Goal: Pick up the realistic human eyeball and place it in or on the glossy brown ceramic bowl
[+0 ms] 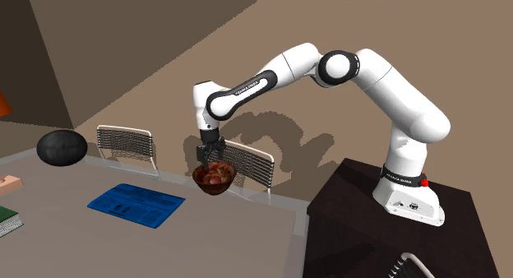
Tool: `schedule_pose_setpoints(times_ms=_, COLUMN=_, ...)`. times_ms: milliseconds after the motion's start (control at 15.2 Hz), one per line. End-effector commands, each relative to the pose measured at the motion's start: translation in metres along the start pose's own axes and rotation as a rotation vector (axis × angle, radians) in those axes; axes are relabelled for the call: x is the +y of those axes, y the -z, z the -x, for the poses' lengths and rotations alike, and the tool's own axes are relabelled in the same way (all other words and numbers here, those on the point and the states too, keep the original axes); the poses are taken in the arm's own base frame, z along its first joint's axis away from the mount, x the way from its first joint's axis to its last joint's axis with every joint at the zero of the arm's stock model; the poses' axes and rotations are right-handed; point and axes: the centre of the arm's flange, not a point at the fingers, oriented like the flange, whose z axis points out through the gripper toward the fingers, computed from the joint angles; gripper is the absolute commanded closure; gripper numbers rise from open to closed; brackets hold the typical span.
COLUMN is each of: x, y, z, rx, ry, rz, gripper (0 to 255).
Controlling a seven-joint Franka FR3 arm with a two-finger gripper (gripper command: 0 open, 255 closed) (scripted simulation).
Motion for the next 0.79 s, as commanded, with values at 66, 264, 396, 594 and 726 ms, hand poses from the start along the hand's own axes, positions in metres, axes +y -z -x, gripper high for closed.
schedule_pose_setpoints(times_ms=66, x=0.0, y=0.026, z=0.0, rx=0.0, ry=0.0, rz=0.0, gripper=0)
schedule_pose_setpoints(times_ms=264, x=0.0, y=0.05, z=0.0, rx=0.0, ry=0.0, rz=0.0, gripper=0)
schedule_pose_setpoints(times_ms=396, x=0.0, y=0.05, z=0.0, rx=0.0, ry=0.0, rz=0.0, gripper=0)
schedule_pose_setpoints(times_ms=594, x=0.0, y=0.05, z=0.0, rx=0.0, ry=0.0, rz=0.0, gripper=0)
schedule_pose_setpoints(times_ms=726, x=0.0, y=0.05, z=0.0, rx=0.0, ry=0.0, rz=0.0, gripper=0)
